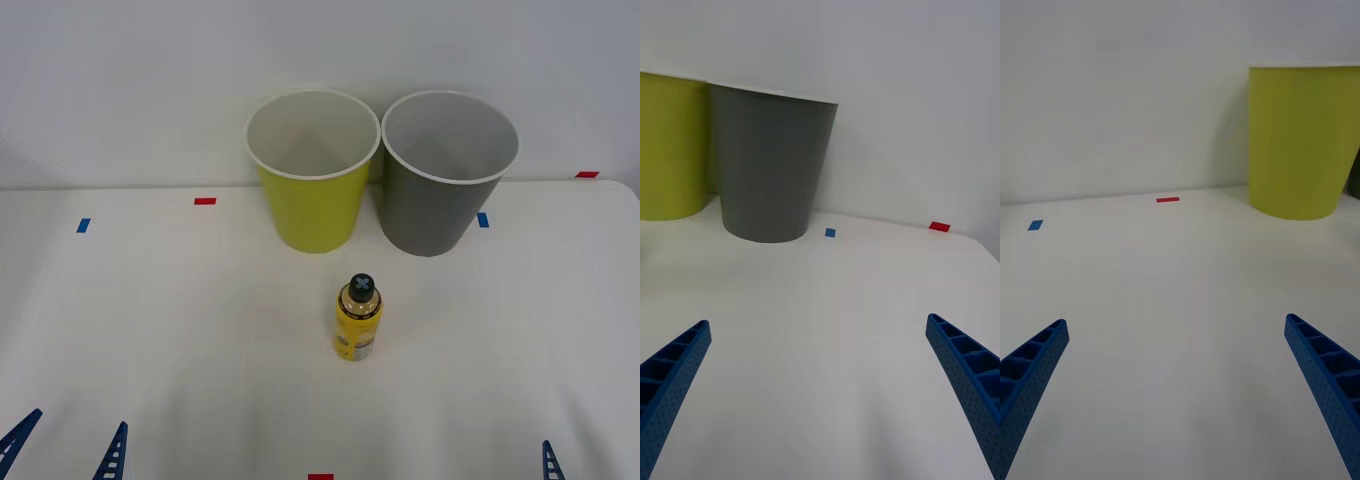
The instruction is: Put cans in the gray bin and PET bottles in the light green bin.
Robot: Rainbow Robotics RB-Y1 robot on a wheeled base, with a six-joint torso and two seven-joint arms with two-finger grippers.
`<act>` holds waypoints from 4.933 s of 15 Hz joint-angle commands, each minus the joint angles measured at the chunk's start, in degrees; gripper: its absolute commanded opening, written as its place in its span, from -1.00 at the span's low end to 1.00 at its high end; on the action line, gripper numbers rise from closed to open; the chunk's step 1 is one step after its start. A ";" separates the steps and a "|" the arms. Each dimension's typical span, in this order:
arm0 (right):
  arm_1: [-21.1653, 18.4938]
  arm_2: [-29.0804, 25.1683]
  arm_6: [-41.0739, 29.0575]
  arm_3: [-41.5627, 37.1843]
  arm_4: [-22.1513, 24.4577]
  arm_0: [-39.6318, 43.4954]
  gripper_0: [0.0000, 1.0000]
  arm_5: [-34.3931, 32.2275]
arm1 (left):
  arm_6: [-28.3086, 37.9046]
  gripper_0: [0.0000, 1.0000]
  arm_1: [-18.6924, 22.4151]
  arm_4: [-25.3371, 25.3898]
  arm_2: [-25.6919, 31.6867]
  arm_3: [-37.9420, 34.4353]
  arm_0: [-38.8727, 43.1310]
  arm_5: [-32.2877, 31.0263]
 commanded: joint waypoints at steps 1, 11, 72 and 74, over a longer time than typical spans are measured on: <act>0.00 0.00 0.00 0.00 0.00 0.00 1.00 0.00 | 0.00 1.00 0.00 0.00 0.00 0.00 0.00 0.00; 0.00 0.00 0.00 0.00 0.00 0.00 1.00 0.00 | 0.00 1.00 0.00 0.00 0.00 0.00 0.00 0.00; 0.00 0.00 0.00 0.00 0.00 0.00 1.00 0.00 | -22.32 1.00 22.24 28.30 -44.65 13.97 -45.18 -8.09; 0.00 0.00 0.00 0.00 0.00 0.00 1.00 0.00 | -22.50 1.00 22.06 29.00 -45.70 13.97 -47.55 -6.50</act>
